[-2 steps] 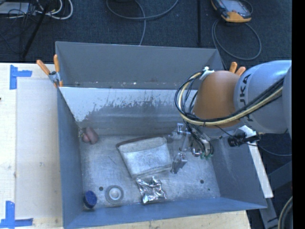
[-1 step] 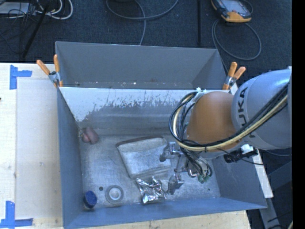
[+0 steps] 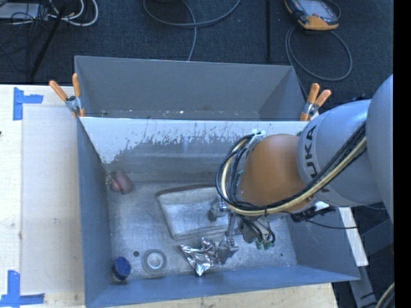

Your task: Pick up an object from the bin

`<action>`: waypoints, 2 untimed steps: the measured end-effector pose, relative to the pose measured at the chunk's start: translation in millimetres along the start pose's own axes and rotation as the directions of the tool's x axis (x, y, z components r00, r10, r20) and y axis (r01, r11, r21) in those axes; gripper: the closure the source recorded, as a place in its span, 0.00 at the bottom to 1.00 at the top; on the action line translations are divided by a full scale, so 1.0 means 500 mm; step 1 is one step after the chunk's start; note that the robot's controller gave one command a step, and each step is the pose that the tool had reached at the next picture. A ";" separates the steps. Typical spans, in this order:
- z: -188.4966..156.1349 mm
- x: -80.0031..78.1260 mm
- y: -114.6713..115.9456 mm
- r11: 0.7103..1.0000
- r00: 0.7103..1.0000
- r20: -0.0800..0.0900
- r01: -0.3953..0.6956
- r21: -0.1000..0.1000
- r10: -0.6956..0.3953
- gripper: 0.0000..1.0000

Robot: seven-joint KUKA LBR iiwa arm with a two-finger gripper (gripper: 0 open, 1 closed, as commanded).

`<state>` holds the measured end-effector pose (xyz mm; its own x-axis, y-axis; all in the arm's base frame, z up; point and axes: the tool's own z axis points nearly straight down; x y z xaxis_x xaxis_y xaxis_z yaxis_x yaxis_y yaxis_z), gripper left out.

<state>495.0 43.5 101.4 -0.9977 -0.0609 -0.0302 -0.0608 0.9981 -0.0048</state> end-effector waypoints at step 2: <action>0.009 -0.008 0.025 0.999 0.999 0.015 -0.046 -0.003 0.046 0.00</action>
Offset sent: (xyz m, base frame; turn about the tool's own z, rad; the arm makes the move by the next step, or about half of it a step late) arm -0.0079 0.0249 -0.0314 0.2002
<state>498.2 56.4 97.2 -0.9989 -0.0153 -0.0449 -0.0153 0.9999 -0.0009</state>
